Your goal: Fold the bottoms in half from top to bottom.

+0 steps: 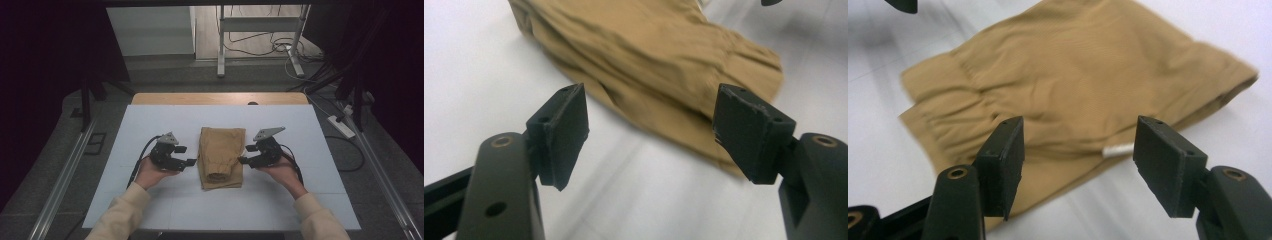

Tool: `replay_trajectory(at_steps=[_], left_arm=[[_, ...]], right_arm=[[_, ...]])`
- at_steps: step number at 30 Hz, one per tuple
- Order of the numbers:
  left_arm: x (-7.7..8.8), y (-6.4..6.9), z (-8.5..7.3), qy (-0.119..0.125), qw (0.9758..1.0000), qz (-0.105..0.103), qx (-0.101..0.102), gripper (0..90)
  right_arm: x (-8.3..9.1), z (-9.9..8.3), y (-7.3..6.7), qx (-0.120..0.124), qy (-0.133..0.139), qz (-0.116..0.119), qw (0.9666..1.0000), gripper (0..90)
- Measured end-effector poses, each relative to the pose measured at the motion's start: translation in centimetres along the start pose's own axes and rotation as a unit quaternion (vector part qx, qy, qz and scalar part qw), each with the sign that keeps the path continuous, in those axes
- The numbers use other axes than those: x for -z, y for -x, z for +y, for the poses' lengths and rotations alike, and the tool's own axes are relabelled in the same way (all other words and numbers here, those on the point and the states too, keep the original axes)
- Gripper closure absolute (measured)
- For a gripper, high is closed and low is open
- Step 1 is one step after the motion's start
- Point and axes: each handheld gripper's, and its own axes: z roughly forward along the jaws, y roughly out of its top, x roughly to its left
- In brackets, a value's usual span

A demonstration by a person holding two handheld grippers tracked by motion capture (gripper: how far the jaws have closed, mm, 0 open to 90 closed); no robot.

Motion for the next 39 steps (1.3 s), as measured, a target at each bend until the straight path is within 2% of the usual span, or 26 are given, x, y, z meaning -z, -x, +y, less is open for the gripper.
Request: replay_trajectory(at_steps=[3,7,12,17,23,39], left_arm=[[0.6,0.5,-1.2,0.001,1.0,0.001,0.001,30.1],[1.4,1.2,-3.1,-0.003,1.0,0.002,0.004,29.6],[2.4,1.3,-4.7,-0.006,0.9998,0.012,0.014,29.5],[3.2,1.2,-5.8,0.004,0.9994,0.015,0.029,29.6],[3.7,1.2,-6.4,0.007,0.9992,0.017,0.035,29.5],[3.7,1.3,-6.9,0.009,0.9992,0.014,0.038,29.3]], right_arm=[[0.6,-1.1,-0.5,0.001,0.0,0.0,1.0,37.1],[1.9,-2.7,-1.0,-0.002,0.015,-0.004,0.9999,37.1],[3.5,-4.6,-1.2,-0.006,0.017,-0.011,0.9998,37.1],[4.7,-6.1,-1.3,-0.015,0.018,-0.017,0.9996,37.1],[5.4,-7.3,-1.5,-0.021,0.019,-0.011,0.9995,36.7],[6.2,-8.2,-1.2,-0.024,0.026,-0.008,0.9993,36.3]])
